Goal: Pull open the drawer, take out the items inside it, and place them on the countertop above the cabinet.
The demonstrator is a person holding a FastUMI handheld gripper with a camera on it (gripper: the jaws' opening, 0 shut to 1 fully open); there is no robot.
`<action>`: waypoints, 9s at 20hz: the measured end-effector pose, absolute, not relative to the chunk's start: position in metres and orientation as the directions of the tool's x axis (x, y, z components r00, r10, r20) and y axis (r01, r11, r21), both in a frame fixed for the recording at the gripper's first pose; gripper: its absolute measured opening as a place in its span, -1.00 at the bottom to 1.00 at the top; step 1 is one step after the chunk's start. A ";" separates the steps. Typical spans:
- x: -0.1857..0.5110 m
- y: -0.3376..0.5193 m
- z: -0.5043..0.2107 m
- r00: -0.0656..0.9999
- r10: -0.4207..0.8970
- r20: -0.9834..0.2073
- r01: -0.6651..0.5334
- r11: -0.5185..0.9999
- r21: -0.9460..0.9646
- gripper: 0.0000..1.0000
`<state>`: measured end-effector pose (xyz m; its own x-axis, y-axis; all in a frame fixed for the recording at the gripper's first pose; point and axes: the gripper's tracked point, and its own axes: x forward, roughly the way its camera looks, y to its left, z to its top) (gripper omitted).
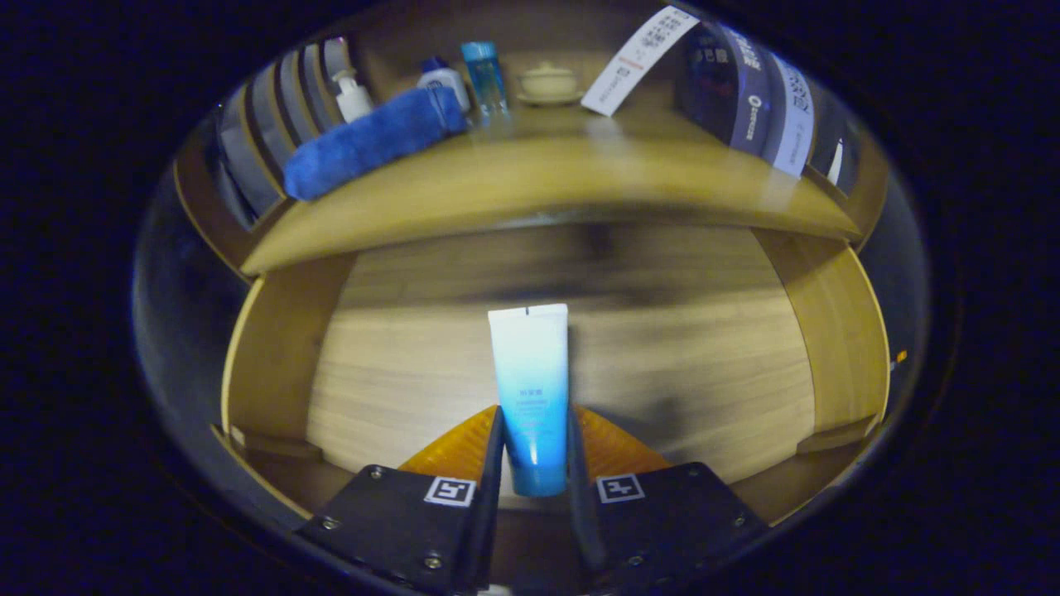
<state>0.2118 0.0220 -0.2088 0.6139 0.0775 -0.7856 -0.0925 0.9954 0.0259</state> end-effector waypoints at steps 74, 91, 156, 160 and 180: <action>0.034 -0.060 -0.175 0.995 0.066 -0.070 -0.071 0.994 -0.081 0.94; 0.103 -0.018 -0.205 0.993 0.066 -0.103 -0.076 0.993 -0.092 0.95; 0.169 -0.005 -0.226 0.977 0.071 -0.200 -0.086 0.994 -0.067 0.98; 0.119 -0.006 -0.179 0.983 0.081 -0.165 -0.091 0.994 -0.058 0.98; -0.028 -0.014 0.024 0.997 0.050 0.065 -0.047 0.998 -0.044 0.98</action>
<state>-0.0277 -0.0144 0.0238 0.9966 0.0501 0.0650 -0.0473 0.9979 -0.0441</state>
